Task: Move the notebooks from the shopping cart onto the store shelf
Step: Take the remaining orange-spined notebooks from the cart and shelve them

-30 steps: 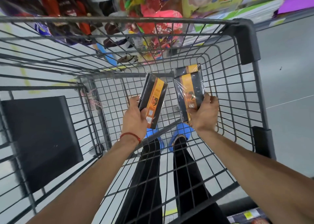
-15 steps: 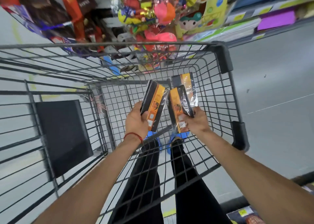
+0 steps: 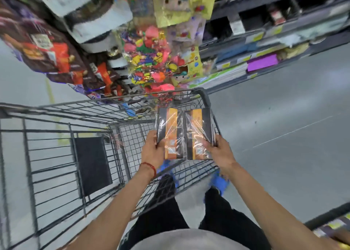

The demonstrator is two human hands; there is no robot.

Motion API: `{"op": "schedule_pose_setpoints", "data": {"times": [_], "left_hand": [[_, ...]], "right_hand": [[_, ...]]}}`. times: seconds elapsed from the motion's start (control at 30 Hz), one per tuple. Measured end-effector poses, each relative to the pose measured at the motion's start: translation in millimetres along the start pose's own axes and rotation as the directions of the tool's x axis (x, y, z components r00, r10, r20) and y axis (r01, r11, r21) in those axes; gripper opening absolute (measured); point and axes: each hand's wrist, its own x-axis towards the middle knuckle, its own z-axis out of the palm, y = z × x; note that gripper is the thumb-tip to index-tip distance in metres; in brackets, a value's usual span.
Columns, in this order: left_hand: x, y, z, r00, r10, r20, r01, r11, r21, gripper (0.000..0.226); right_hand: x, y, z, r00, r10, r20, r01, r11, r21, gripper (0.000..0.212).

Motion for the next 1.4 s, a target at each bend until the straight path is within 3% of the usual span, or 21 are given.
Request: {"op": "schedule_pose_setpoints", "data": {"times": [0.1, 0.2, 0.3, 0.4, 0.73, 1.07, 1.4], "left_hand": [[-14, 19, 12, 1.000, 0.020, 0.012, -0.020, 0.999, -0.032, 0.026], [-34, 41, 34, 0.998, 0.057, 0.003, -0.057, 0.998, -0.011, 0.048], [-62, 66, 65, 0.993, 0.092, -0.069, -0.094, 0.995, -0.021, 0.031], [-86, 85, 108, 0.991, 0.100, -0.086, -0.105, 0.992, -0.066, 0.041], [-108, 159, 240, 0.977, 0.212, -0.034, -0.212, 0.977, -0.006, 0.046], [-45, 256, 335, 0.971, 0.226, 0.073, -0.223, 0.973, -0.052, 0.046], [64, 378, 436, 0.967, 0.209, 0.146, -0.206, 0.978, -0.034, 0.022]], "right_hand": [[-8, 2, -34, 0.995, -0.081, -0.050, 0.082, 0.996, 0.024, 0.010], [-13, 3, -76, 0.992, -0.107, -0.059, 0.110, 0.993, 0.046, 0.007], [-17, 3, -122, 0.992, -0.118, -0.042, 0.122, 0.988, 0.099, 0.017], [-16, 9, -174, 0.985, -0.168, -0.030, 0.171, 0.981, 0.095, 0.019], [-8, 14, -326, 0.992, -0.114, -0.047, 0.122, 0.961, 0.248, 0.017], [49, -25, -432, 0.988, -0.096, -0.122, 0.127, 0.952, 0.279, 0.041], [168, -109, -538, 0.980, -0.038, -0.195, 0.084, 0.968, 0.235, 0.016]]}}
